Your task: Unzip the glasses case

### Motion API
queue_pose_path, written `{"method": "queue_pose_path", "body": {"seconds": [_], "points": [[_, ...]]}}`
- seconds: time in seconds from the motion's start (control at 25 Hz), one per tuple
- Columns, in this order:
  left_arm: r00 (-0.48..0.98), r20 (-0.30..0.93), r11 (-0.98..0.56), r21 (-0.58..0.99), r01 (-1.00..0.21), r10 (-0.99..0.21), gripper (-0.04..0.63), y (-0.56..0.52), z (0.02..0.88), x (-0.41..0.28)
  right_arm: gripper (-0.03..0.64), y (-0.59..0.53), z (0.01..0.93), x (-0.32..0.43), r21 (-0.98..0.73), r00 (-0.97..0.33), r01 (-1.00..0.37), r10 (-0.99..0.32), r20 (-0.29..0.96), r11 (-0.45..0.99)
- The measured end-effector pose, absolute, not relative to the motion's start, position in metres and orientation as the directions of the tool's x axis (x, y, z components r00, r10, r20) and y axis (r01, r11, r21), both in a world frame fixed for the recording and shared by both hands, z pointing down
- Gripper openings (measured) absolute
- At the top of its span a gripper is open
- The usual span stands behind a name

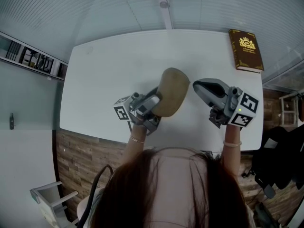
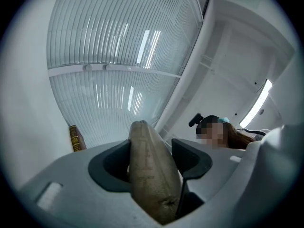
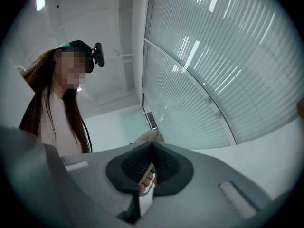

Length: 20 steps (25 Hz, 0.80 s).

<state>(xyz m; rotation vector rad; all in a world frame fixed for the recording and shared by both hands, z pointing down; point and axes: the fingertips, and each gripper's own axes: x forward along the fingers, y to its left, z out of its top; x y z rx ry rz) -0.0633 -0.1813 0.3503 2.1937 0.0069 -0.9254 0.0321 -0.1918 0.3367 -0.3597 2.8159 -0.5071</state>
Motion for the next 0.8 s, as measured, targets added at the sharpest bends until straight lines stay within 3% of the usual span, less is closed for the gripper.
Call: {"method": "queue_pose_path", "body": {"seconds": [0.8], "points": [[0.643, -0.644, -0.645, 0.706, 0.292, -0.415, 0.279, -0.201, 0.348, -0.062, 0.002, -0.206, 0.345, 0.029, -0.4, -0.91, -0.278, -0.373, -0.181, 0.873]]}}
